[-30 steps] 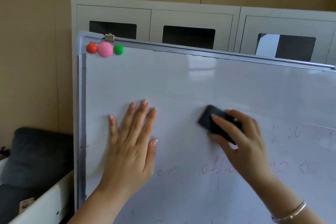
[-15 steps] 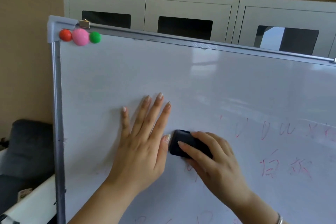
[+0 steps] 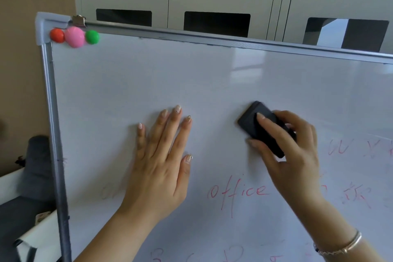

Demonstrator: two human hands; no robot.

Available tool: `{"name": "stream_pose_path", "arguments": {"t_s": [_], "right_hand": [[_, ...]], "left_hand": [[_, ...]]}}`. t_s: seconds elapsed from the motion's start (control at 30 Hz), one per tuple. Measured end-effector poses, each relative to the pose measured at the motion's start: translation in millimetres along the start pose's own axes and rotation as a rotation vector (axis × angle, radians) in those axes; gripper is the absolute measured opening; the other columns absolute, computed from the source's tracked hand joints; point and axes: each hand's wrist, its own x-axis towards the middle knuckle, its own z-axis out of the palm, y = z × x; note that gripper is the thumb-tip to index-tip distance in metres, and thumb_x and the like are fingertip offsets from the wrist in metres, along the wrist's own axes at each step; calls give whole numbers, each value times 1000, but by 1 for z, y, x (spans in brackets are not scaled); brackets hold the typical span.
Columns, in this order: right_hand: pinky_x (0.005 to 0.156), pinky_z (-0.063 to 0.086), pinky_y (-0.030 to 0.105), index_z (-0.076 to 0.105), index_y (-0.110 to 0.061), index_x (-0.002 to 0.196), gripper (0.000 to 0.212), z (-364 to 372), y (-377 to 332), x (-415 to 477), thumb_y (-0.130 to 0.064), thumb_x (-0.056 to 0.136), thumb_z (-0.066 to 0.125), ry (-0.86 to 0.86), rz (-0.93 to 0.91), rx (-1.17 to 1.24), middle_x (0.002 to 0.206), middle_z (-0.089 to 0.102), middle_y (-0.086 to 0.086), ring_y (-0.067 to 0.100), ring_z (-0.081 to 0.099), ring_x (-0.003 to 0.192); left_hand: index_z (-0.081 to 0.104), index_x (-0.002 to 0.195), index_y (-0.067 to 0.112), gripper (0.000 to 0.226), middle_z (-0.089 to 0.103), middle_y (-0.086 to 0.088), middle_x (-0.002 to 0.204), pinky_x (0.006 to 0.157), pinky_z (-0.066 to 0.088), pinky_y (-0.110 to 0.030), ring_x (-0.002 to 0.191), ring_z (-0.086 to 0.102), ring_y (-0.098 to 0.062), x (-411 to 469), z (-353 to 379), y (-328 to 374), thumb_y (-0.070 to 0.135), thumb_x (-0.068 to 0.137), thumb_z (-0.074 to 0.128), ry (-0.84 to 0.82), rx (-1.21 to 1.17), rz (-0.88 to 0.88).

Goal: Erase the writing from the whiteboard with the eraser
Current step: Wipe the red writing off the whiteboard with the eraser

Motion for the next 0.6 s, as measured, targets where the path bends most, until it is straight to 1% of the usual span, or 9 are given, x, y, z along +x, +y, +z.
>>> {"name": "stream_pose_path", "arguments": {"t_s": [0.07,0.13,0.2,0.3,0.37,0.5,0.53,0.6], "right_hand": [[95,49,38,72,-18,124,33,5,-7,-12,-25,92,74,-38,-65,9,128,57,11,30,54,110],[96,49,39,74,-20,123,30,11,-14,-30,-26,94,73,-96,-160,16,128,59,9,29,56,112],[94,51,42,71,-23,127,31,14,-17,-47,-27,96,71,-147,-235,26,128,62,10,29,58,114],[96,50,40,62,-28,133,34,13,-15,-56,-28,99,68,-186,-277,26,131,59,7,27,58,116],[96,50,40,62,-27,132,32,10,-10,-53,-29,100,66,-184,-292,17,131,59,7,27,58,116],[97,50,39,74,-22,123,28,-5,12,-33,-29,97,68,-94,-185,8,129,58,7,29,56,113],[98,49,39,74,-20,123,28,-10,20,-27,-28,96,70,-64,-149,-7,129,57,7,29,55,111],[95,50,42,72,-16,125,34,-21,37,-15,-25,93,75,-18,-68,-31,127,59,13,33,55,109]], "left_hand": [[23,158,12,61,14,-6,169,122,9,-62,156,11,-27,3,2,9,27,101,37,8,-10,17],[23,158,12,61,13,-6,169,123,8,-61,156,11,-26,6,3,18,27,101,38,9,-16,31],[21,159,12,62,12,-6,169,123,9,-61,156,10,-25,7,6,24,26,101,40,4,-10,40],[21,159,12,63,12,-6,169,122,11,-62,156,11,-25,9,10,28,25,101,43,-6,0,37],[21,159,12,62,12,-5,169,123,10,-61,156,11,-24,10,10,26,26,101,39,-12,7,27],[23,158,11,61,15,-5,168,123,10,-61,156,13,-24,10,11,27,27,101,37,3,4,18],[24,158,11,61,16,-6,168,123,11,-61,156,14,-24,10,11,28,27,101,37,5,7,16],[25,158,10,61,17,-6,168,122,11,-62,156,14,-25,9,12,29,28,101,36,8,13,11]]}}
